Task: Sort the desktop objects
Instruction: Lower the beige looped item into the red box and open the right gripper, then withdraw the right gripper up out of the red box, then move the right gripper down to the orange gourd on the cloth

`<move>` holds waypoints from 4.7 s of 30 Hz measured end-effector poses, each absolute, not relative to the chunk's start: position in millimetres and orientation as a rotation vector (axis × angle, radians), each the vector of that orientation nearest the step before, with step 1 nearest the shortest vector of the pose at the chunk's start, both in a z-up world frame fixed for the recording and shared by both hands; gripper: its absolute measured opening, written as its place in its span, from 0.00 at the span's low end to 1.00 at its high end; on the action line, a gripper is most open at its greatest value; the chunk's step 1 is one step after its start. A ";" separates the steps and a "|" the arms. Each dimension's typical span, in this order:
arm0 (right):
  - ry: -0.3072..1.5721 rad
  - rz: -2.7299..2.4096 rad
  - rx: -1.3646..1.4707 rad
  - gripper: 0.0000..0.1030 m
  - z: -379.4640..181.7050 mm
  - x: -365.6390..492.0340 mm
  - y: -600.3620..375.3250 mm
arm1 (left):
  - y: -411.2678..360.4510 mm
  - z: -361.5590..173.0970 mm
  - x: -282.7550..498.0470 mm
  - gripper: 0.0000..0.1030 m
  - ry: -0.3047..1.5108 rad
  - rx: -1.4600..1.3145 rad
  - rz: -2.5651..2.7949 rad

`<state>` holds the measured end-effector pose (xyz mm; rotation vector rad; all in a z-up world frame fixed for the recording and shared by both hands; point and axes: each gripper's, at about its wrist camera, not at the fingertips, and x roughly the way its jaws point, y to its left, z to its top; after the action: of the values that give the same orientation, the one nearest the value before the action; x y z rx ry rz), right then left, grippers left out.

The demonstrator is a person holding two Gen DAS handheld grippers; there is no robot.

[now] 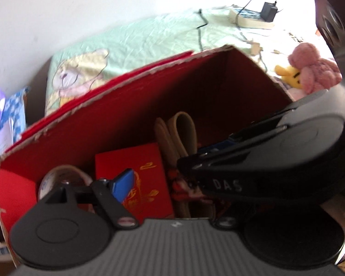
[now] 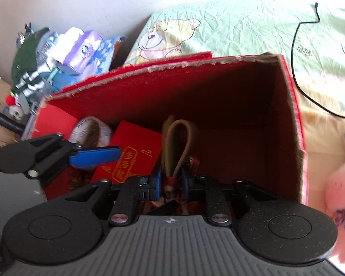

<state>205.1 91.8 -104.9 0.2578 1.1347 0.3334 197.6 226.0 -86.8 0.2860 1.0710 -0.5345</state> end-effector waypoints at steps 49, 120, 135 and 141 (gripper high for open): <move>1.194 0.494 0.407 0.31 -117.8 210.3 79.4 | 213.9 -95.0 188.2 0.87 1.088 0.361 -0.383; 0.278 0.290 0.264 0.70 -48.3 4.3 12.2 | 223.1 -32.9 18.4 0.93 0.734 -0.027 -0.277; 0.576 0.335 0.269 0.69 -90.8 -37.3 -43.4 | 165.5 -80.0 -26.7 0.99 0.943 -0.093 -0.070; 0.670 0.372 0.303 0.68 -113.5 -48.7 -52.3 | 146.5 -99.1 -42.1 0.99 1.006 -0.037 -0.003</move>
<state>-48.7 -52.3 -113.5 0.3034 0.6701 0.3721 -42.1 146.5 -99.1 -0.0373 1.0064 -0.0033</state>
